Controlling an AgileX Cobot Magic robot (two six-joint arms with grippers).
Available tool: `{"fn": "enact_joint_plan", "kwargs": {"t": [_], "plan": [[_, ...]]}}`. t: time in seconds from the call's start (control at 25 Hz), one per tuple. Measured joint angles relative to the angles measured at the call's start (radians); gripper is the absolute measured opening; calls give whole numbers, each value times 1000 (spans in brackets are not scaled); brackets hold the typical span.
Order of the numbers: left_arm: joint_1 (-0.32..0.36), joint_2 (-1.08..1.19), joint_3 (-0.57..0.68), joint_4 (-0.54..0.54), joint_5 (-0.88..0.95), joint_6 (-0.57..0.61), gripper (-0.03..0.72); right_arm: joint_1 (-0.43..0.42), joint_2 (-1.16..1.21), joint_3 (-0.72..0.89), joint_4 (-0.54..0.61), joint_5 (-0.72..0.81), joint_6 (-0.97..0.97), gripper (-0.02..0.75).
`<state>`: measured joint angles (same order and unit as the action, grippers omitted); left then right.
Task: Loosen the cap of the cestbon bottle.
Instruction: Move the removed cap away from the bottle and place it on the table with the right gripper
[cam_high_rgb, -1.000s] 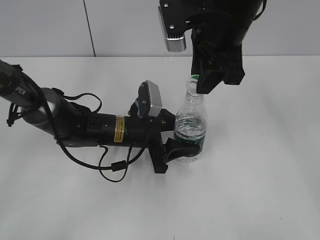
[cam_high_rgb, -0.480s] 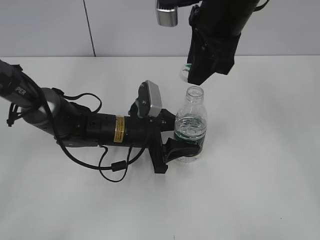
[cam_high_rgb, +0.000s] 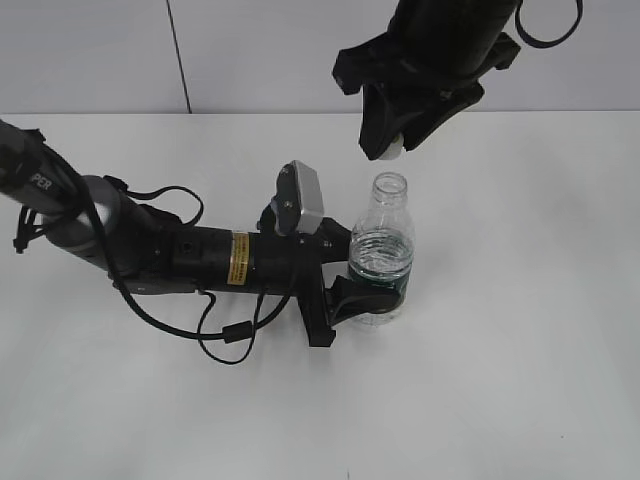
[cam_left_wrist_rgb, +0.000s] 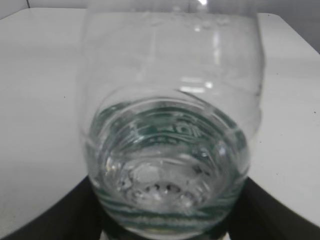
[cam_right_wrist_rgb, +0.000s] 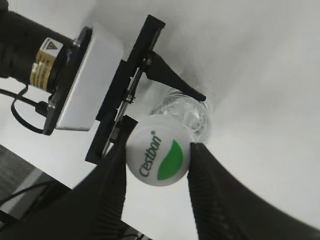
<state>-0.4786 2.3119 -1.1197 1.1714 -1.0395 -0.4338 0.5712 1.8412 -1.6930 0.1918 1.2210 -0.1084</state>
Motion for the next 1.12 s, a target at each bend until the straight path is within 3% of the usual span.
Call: {"fn": "enact_joint_plan", "kwargs": {"t": [0.16, 0.4, 0.52, 0.88, 1.12], "plan": [[0, 0, 0, 0, 0, 0, 415, 0, 0, 0, -10, 1, 58, 295], [0, 0, 0, 0, 0, 0, 415, -17, -51, 40, -122, 0, 108, 295], [0, 0, 0, 0, 0, 0, 415, -73, -91, 98, -125, 0, 108, 295], [0, 0, 0, 0, 0, 0, 415, -345, -161, 323, -161, -4, 67, 295], [0, 0, 0, 1, 0, 0, 415, -395, -161, 408, -181, -152, 48, 295]]}}
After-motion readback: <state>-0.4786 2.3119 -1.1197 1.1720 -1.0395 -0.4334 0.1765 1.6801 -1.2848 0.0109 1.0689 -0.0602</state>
